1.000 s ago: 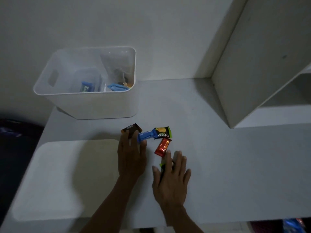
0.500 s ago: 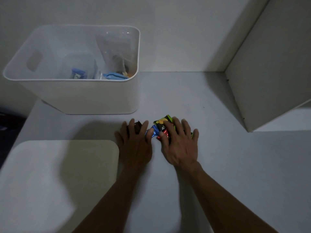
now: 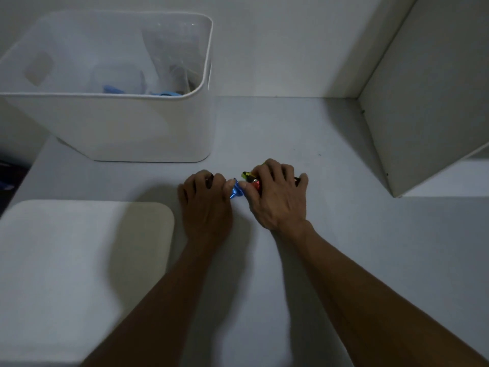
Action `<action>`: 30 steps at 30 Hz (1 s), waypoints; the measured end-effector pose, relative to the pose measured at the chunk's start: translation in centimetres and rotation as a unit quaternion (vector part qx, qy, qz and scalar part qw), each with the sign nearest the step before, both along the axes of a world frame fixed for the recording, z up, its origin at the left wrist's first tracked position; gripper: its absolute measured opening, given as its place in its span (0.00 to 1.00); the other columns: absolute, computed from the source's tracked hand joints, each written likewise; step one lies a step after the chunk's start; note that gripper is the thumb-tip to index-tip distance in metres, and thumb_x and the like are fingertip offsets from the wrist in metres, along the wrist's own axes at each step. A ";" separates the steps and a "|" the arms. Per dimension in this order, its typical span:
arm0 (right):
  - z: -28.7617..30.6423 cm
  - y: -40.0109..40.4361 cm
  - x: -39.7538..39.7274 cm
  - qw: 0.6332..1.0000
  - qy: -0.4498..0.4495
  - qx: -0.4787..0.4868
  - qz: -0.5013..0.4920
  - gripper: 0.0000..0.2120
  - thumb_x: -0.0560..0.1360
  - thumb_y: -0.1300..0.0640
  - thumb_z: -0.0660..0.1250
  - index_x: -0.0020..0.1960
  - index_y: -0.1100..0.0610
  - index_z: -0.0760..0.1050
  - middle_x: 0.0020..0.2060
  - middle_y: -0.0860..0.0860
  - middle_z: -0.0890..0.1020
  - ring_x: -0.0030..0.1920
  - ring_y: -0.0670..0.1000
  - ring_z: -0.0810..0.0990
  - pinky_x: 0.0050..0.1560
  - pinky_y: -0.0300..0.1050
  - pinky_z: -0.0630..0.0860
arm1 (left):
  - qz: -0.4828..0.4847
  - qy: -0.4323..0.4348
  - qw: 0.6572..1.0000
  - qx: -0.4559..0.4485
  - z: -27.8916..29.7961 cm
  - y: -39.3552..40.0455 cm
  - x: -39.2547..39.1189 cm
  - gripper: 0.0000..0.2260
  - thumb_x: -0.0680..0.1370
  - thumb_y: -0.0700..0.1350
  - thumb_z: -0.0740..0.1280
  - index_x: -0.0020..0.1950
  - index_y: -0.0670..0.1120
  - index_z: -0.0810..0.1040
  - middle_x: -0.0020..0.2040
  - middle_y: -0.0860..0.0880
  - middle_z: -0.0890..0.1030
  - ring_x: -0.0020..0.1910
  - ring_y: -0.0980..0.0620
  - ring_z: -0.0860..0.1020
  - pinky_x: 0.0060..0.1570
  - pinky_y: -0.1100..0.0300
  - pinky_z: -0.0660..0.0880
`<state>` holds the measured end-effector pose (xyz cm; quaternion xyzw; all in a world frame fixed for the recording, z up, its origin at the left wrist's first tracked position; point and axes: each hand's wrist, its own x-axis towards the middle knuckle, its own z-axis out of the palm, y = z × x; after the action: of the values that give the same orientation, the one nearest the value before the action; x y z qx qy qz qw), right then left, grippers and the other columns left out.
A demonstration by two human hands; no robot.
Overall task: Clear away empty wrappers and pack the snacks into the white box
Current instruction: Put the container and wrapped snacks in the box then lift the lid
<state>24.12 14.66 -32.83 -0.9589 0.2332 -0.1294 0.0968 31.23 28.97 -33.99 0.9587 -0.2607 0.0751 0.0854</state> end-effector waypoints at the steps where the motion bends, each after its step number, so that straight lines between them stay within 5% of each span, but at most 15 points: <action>1: -0.1 0.1 -0.1 1.000 -0.006 0.005 -0.010 0.19 0.78 0.34 0.53 0.53 0.47 0.70 0.54 0.45 0.74 0.54 0.52 0.72 0.55 0.58 0.67 | -0.002 0.000 1.000 0.010 -0.1 0.0 -0.1 0.16 0.78 0.51 0.45 0.52 0.53 0.73 0.55 0.50 0.72 0.60 0.45 0.68 0.58 0.51 0.64; 4: -0.1 0.6 -0.4 0.998 -0.014 0.024 -0.048 0.18 0.77 0.35 0.55 0.54 0.48 0.70 0.51 0.46 0.76 0.51 0.53 0.72 0.50 0.54 0.68 | 0.011 -0.013 1.000 -0.002 0.4 -0.3 -0.6 0.15 0.76 0.51 0.48 0.50 0.55 0.74 0.54 0.50 0.72 0.56 0.44 0.69 0.52 0.51 0.64; 8: -0.2 1.2 -0.7 0.997 -0.008 0.001 -0.070 0.23 0.79 0.38 0.56 0.69 0.50 0.64 0.53 0.52 0.78 0.49 0.54 0.73 0.43 0.51 0.71 | 0.005 -0.022 0.999 0.041 0.6 -0.6 -0.9 0.20 0.76 0.54 0.46 0.52 0.54 0.76 0.50 0.49 0.72 0.52 0.45 0.68 0.44 0.52 0.63; 14: -0.4 1.5 -1.9 0.998 -0.012 -0.006 -0.063 0.23 0.80 0.40 0.57 0.70 0.51 0.67 0.51 0.54 0.80 0.45 0.54 0.76 0.35 0.45 0.72 | -0.036 -0.037 0.996 0.071 1.2 -0.6 -1.1 0.43 0.76 0.56 0.22 0.60 0.49 0.77 0.46 0.47 0.74 0.45 0.47 0.69 0.36 0.56 0.61; 19: 0.7 2.0 -3.8 0.998 0.000 0.027 -0.062 0.20 0.81 0.41 0.55 0.68 0.49 0.70 0.51 0.52 0.80 0.47 0.52 0.75 0.35 0.42 0.69 | -0.051 -0.066 0.996 0.036 1.5 0.4 -2.8 0.11 0.80 0.46 0.63 0.59 0.45 0.79 0.40 0.43 0.75 0.39 0.44 0.73 0.29 0.56 0.70; 25: 6.3 2.6 -5.3 0.988 -0.006 0.115 -0.108 0.21 0.81 0.42 0.56 0.70 0.49 0.71 0.59 0.52 0.78 0.56 0.54 0.75 0.43 0.45 0.70 | 0.018 -0.151 0.984 -0.092 6.8 0.3 -3.7 0.09 0.82 0.44 0.63 0.45 0.41 0.77 0.35 0.44 0.72 0.34 0.44 0.69 0.29 0.49 0.68; 27: 9.5 2.6 -4.1 0.986 -0.038 0.121 -0.106 0.22 0.81 0.41 0.57 0.70 0.48 0.71 0.59 0.52 0.78 0.56 0.54 0.76 0.44 0.46 0.71 | 0.029 -0.139 0.983 -0.113 11.7 0.4 -3.5 0.05 0.78 0.41 0.69 0.49 0.44 0.73 0.36 0.44 0.73 0.35 0.43 0.72 0.28 0.50 0.72; 30: 16.0 3.0 -0.8 0.981 -0.101 0.135 -0.098 0.21 0.80 0.40 0.58 0.67 0.49 0.73 0.57 0.52 0.79 0.55 0.54 0.76 0.44 0.48 0.74 | 0.062 -0.089 0.979 -0.171 19.3 1.2 -1.5 0.14 0.73 0.41 0.73 0.52 0.46 0.70 0.40 0.42 0.76 0.39 0.42 0.75 0.30 0.52 0.77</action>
<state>23.34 17.69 -16.85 -0.8916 0.3304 -0.2014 0.2351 29.75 30.15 -14.67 0.9336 -0.1905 0.2090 0.2201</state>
